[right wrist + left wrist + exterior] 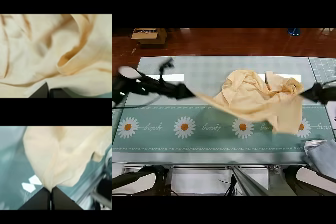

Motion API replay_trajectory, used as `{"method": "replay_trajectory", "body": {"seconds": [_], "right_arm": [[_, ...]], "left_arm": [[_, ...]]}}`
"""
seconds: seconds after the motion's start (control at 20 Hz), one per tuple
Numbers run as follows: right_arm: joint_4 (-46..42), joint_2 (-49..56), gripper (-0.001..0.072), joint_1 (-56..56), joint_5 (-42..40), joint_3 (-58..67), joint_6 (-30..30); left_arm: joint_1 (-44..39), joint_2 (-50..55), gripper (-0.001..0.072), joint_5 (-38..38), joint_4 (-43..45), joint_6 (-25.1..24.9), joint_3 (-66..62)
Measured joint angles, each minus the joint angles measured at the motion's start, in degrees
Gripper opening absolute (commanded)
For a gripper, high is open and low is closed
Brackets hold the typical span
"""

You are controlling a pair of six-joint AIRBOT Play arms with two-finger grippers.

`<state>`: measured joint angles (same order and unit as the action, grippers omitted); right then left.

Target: Fold the shirts.

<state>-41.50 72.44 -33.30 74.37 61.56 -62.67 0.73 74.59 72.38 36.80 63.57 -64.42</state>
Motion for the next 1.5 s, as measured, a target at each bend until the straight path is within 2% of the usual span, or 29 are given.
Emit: {"method": "replay_trajectory", "body": {"seconds": [0.15,0.3,0.45,0.6,0.7,0.85,0.95,1.25,1.5], "right_arm": [[9.79,-9.66,0.0022,0.22,-0.11,9.46,0.94],[15.41,-19.23,0.0022,0.28,-5.75,17.94,-0.61],[16.96,-27.71,0.0022,0.26,-13.05,24.39,-3.8],[12.7,-34.62,0.0022,0.26,-17.14,28.76,-9.07],[7.74,-38.03,0.0022,0.28,-16.65,30.45,-13.31],[0.72,-41.7,0.0022,0.28,-11.04,31.63,-18.12],[-2.47,-43.5,0.0022,0.26,-6.8,32.04,-19.85],[-6.38,-42.56,0.0021,0.28,1.73,39.91,-21.86],[-9.4,-33.03,0.0021,0.37,19.1,45.88,-22.25]], "left_arm": [[2.14,-8.48,0.0021,-3.23,-1.75,-0.04,-14.82],[3.04,-16.26,0.002,-10.56,-2.58,-0.11,-27.34],[3.37,-23.45,0.002,-17.53,-2.64,-0.2,-34.71],[3.52,-30.25,0.002,-19.65,2.49,1.36,-37.68],[3.54,-33.88,0.002,-17.11,8.85,5.81,-38.51],[3.58,-38.21,0.0019,-10.03,17.22,12.94,-39.1],[3.58,-40.3,0.0019,-4.33,20.61,15.89,-39.26],[3.58,-43.69,0.0019,9.09,24.04,22.56,-39.34],[3.58,-43.98,0.0019,17.94,24.76,25.88,-32.28]]}}
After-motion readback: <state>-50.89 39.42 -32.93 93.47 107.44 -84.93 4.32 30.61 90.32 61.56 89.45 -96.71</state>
